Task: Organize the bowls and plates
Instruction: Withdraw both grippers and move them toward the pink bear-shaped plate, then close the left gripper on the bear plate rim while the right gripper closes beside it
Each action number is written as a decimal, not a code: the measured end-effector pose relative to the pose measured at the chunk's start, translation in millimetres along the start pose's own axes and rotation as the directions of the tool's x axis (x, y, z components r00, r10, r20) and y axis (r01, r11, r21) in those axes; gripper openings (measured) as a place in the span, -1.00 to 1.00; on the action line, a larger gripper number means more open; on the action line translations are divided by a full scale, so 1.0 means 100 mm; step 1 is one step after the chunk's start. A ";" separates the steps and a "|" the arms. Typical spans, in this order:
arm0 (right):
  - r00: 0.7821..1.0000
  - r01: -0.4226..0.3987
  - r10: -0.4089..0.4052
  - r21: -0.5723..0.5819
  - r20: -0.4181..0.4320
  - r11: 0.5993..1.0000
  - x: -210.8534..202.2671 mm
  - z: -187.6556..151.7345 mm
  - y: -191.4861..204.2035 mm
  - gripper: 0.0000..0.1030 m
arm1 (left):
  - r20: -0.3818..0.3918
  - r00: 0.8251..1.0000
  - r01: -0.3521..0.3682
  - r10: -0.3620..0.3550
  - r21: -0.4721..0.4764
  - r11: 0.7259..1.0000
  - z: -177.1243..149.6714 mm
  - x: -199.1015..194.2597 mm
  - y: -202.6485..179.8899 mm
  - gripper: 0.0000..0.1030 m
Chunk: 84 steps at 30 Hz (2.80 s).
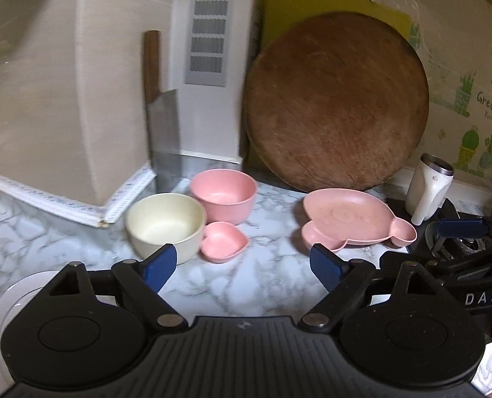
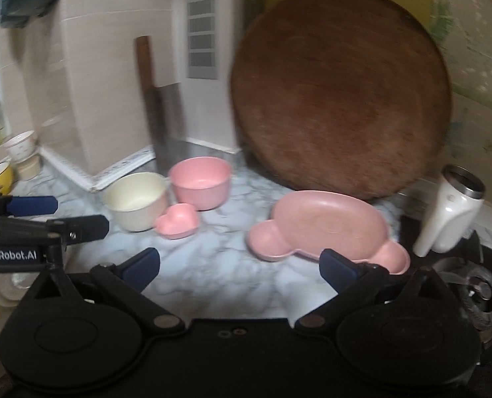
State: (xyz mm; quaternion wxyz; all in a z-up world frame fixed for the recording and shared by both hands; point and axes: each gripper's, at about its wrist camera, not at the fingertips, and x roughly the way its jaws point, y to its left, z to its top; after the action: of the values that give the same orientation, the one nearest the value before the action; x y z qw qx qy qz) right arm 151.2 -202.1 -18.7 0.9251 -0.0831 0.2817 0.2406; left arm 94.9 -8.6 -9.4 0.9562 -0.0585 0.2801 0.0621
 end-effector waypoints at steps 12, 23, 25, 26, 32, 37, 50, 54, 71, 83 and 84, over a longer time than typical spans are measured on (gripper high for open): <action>0.994 0.105 -0.106 0.008 0.032 0.994 0.19 0.00 -0.63 1.00 | -0.005 0.999 0.032 -0.032 0.049 0.998 0.17 0.55 -0.51 0.71; 0.987 0.159 -0.157 0.052 -0.032 0.986 0.57 -0.05 -1.34 1.00 | -0.083 0.995 0.061 -0.056 0.058 0.996 0.25 1.19 -0.76 0.71; 0.985 0.167 -0.163 0.076 -0.053 0.983 0.65 -0.06 -1.46 0.97 | -0.095 0.994 0.052 -0.046 0.062 0.997 0.25 1.30 -0.78 0.71; 0.985 0.167 -0.162 0.083 -0.060 0.982 0.70 -0.05 -1.51 0.93 | -0.104 0.994 0.051 -0.044 0.064 0.997 0.25 1.36 -0.79 0.71; 0.981 0.151 -0.135 0.115 -0.136 0.982 1.00 -0.02 -1.73 0.68 | -0.157 0.987 0.037 -0.027 0.062 0.997 0.26 1.67 -0.79 0.71; 0.982 0.127 -0.118 0.054 -0.145 0.990 1.16 0.06 -1.74 0.55 | -0.187 0.982 0.033 -0.022 0.060 0.998 0.26 1.84 -0.77 0.71; 0.975 0.116 -0.105 0.041 -0.197 0.992 1.64 0.25 -1.81 0.16 | -0.249 0.968 0.050 -0.039 0.039 0.998 0.36 2.21 -0.75 0.50; 0.973 0.108 -0.105 0.003 -0.207 0.994 1.70 0.24 -1.72 0.06 | -0.272 0.961 0.072 -0.059 0.036 0.997 0.40 2.33 -0.80 0.40; 0.958 0.142 -0.126 0.044 -0.258 0.989 1.88 0.21 -1.81 -0.43 | -0.317 0.943 0.110 -0.098 0.019 0.994 0.46 2.61 -0.92 -0.47; 0.955 0.135 -0.106 0.088 -0.277 0.987 1.87 0.22 -1.84 -0.66 | -0.341 0.935 0.114 -0.099 0.022 0.993 0.46 2.65 -0.91 -0.73; 0.955 0.132 -0.100 0.097 -0.278 0.987 1.86 0.21 -1.85 -0.69 | -0.341 0.935 0.109 -0.095 0.023 0.994 0.46 2.64 -0.89 -0.73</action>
State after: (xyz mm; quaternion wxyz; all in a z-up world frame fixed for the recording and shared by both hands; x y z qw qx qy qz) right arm 387.5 -282.6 -102.3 0.8933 -0.0787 0.4142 0.1557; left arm 353.1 -67.2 -107.9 0.8965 -0.0631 0.4385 -0.0045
